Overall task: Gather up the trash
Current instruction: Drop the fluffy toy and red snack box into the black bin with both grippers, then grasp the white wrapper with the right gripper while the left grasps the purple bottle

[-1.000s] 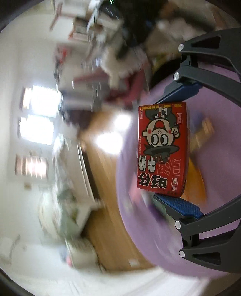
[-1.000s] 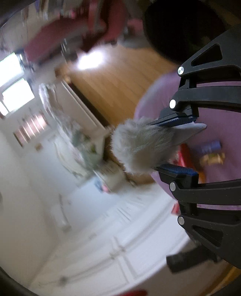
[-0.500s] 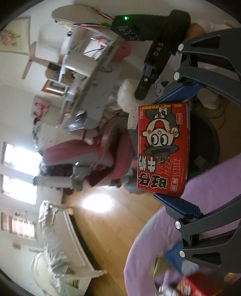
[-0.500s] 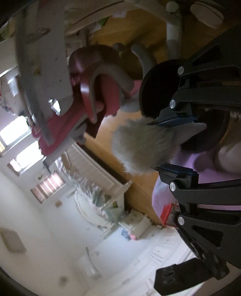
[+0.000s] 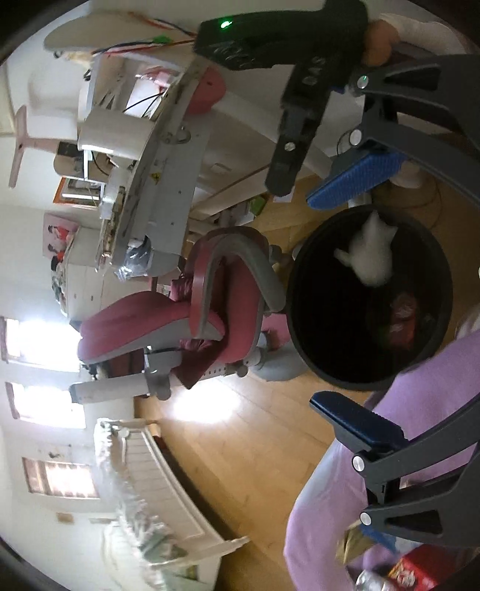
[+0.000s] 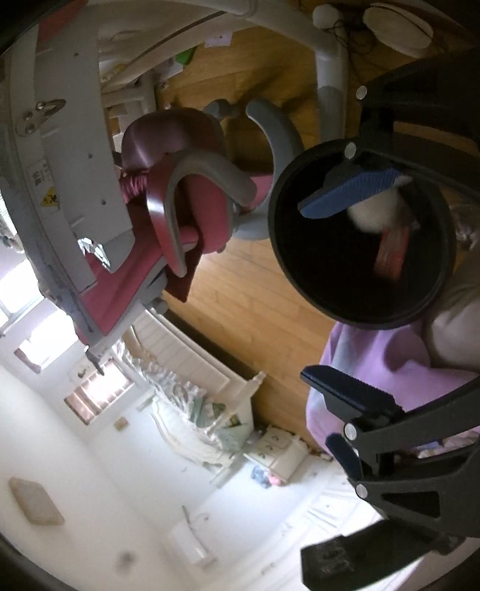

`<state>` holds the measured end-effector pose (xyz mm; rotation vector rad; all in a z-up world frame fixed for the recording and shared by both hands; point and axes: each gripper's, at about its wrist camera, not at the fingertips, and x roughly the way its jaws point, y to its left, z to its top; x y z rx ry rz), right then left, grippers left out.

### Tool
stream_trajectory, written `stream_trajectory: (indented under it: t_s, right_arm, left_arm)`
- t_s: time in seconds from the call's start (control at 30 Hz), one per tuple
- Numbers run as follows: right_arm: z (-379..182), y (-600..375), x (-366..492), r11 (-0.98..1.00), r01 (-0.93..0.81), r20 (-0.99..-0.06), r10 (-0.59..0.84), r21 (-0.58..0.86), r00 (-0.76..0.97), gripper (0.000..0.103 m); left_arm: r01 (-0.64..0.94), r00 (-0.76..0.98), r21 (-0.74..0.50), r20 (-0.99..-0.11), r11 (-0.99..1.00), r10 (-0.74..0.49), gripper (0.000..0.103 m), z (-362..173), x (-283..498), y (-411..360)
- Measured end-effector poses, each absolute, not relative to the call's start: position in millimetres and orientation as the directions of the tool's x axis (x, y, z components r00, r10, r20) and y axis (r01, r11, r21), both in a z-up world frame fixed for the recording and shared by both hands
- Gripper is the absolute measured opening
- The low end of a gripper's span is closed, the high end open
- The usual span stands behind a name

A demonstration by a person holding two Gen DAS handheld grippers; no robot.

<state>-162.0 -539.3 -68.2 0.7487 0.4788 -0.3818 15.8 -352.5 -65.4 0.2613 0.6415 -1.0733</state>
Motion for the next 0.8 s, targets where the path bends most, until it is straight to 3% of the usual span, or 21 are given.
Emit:
stream_trajectory:
  t_s: [0.27,0.43,0.7,0.8]
  right_arm:
    - [-54,-502,-119,0.744,0.41,-0.54,-0.079,0.528,0.838,0.084]
    - [-38,-453,-66,0.819,0.288,-0.545,0.035,0.496,0.838,0.084]
    - [-13,-319,29,0.927,-0.071,-0.594,0.293,0.367,0.749,0.084]
    - [-12,-261,50,0.953,-0.215,-0.628,0.301,0.212,0.718,0.084]
  left_arm:
    - [0.817,0.426,-0.119,-0.535,0.564,-0.73,0.098,-38,31,-275]
    - [0.7,0.566,-0.113,-0.514,0.705,-0.645,0.098,-29,61,-197]
    - [0.479,0.668,-0.12,-0.592,0.87,-0.45,0.098,-53,127,-58]
    - [0.446,0.657,-0.094,-0.642,0.89,-0.396,0.093,-67,143,-29]
